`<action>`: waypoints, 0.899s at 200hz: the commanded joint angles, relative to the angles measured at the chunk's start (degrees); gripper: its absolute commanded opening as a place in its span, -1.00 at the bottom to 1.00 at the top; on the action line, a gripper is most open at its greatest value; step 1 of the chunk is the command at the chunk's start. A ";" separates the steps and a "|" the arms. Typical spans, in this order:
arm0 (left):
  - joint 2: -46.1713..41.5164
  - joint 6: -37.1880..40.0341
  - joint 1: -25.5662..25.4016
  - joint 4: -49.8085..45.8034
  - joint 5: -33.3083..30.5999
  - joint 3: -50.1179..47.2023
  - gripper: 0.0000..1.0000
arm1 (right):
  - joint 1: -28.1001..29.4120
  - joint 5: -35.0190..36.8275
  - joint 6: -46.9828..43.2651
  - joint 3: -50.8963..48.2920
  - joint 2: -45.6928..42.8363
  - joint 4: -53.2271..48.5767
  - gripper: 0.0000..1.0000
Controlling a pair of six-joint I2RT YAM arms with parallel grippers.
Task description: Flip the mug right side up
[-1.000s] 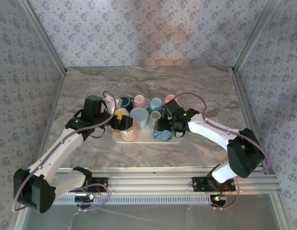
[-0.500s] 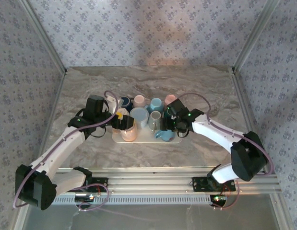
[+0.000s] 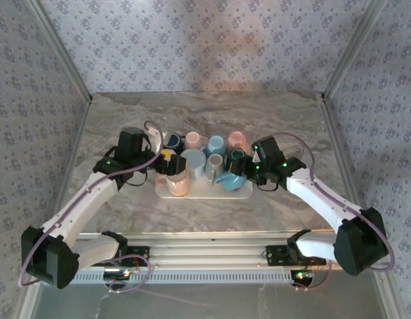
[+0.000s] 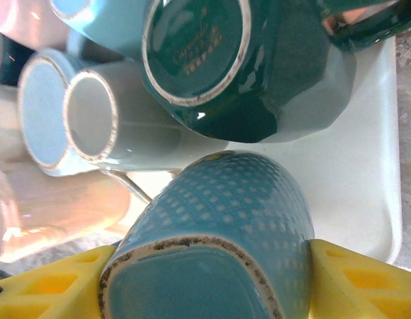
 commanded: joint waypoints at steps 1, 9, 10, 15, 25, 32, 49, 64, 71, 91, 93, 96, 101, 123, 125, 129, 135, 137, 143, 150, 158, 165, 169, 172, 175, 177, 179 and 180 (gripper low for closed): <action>0.14 -1.63 -0.27 1.60 0.94 3.52 1.00 | -1.68 -5.18 5.04 1.20 -5.68 3.92 0.10; 0.35 -3.38 -0.27 1.06 0.85 4.85 0.99 | -2.69 -6.33 6.22 1.62 -7.22 4.34 0.10; 0.36 -3.61 -0.29 0.96 0.83 5.08 0.99 | -2.77 -6.49 6.44 1.66 -7.40 4.45 0.10; 0.53 -5.02 -0.30 0.51 0.72 6.18 0.99 | -3.37 -7.11 7.30 1.97 -8.34 4.83 0.10; 0.71 -8.36 -0.33 0.23 0.51 8.23 0.99 | -4.56 -8.41 8.99 2.47 -10.16 5.87 0.10; 0.62 -10.99 -0.40 -0.07 -0.36 9.54 0.99 | -5.31 -9.21 10.11 2.90 -11.28 6.97 0.10; -0.18 -17.43 -0.40 0.70 -2.34 11.58 1.00 | -6.68 -10.56 12.93 4.18 -13.11 9.44 0.10; -1.39 -23.57 -0.40 4.58 -2.90 11.54 0.99 | -7.71 -11.35 16.72 4.44 -14.14 13.70 0.10; -2.09 -26.06 -0.45 7.99 -2.28 10.62 0.99 | -8.24 -11.40 19.42 4.26 -14.42 16.83 0.10; -5.04 -27.32 -1.41 18.82 -2.47 6.19 1.00 | -9.63 -10.96 27.17 3.81 -13.81 25.35 0.09; -5.37 -26.95 -1.62 19.97 -2.79 5.49 1.00 | -9.69 -10.88 27.85 3.92 -13.66 26.21 0.10; -5.78 -26.42 -1.82 21.39 -3.44 4.58 1.00 | -9.78 -10.88 28.64 4.02 -13.34 27.21 0.10; -6.65 -25.49 -2.33 23.92 -4.52 3.10 0.99 | -9.93 -10.80 29.67 4.50 -12.85 28.52 0.10; -8.81 -24.85 -3.39 35.71 -7.70 -2.76 1.00 | -9.97 -9.65 32.78 6.56 -10.33 32.87 0.10; -8.82 -25.23 -3.39 36.50 -7.96 -3.10 1.00 | -9.95 -9.54 33.23 6.65 -10.07 33.36 0.10; -8.81 -26.22 -3.40 37.92 -8.45 -3.62 1.00 | -9.85 -9.26 34.24 6.70 -9.61 34.63 0.09; -8.44 -27.62 -3.38 40.03 -8.60 -4.25 1.00 | -9.66 -8.60 35.89 6.62 -8.92 37.20 0.09; -8.31 -28.06 -3.43 40.66 -8.49 -4.37 1.00 | -9.60 -8.51 36.17 6.58 -8.82 37.71 0.09; -7.80 -29.30 -3.60 42.21 -8.20 -4.57 1.00 | -9.10 -7.37 38.00 6.47 -8.12 41.15 0.08; -7.07 -30.57 -4.01 43.14 -7.99 -4.29 1.00 | -8.68 -6.27 39.05 6.64 -7.34 42.94 0.08; -6.11 -31.75 -4.98 43.15 -8.17 -3.55 0.99 | -7.88 -4.90 39.77 7.25 -6.33 45.04 0.07; -5.19 -32.83 -5.83 42.89 -8.83 -2.56 1.00 | -7.05 -3.78 40.04 7.71 -5.42 47.00 0.07; -4.76 -33.61 -6.42 42.67 -9.55 -2.15 1.00 | -6.58 -3.18 40.33 8.11 -4.87 47.97 0.07; -4.34 -34.30 -6.85 42.72 -10.10 -1.81 0.99 | -6.27 -2.81 40.47 8.42 -4.53 48.68 0.07; -4.03 -35.23 -7.21 42.97 -10.67 -1.48 1.00 | -5.94 -2.41 40.57 8.67 -4.04 49.42 0.08; -3.78 -35.81 -7.42 43.17 -11.05 -1.35 1.00 | -5.71 -2.17 40.63 8.82 -3.79 49.91 0.07; -3.52 -36.56 -7.67 43.51 -11.33 -1.23 1.00 | -5.53 -1.89 40.66 8.99 -3.58 50.39 0.07; -3.42 -36.94 -7.73 43.71 -11.50 -1.21 1.00 | -5.42 -1.73 40.67 9.08 -3.47 50.59 0.07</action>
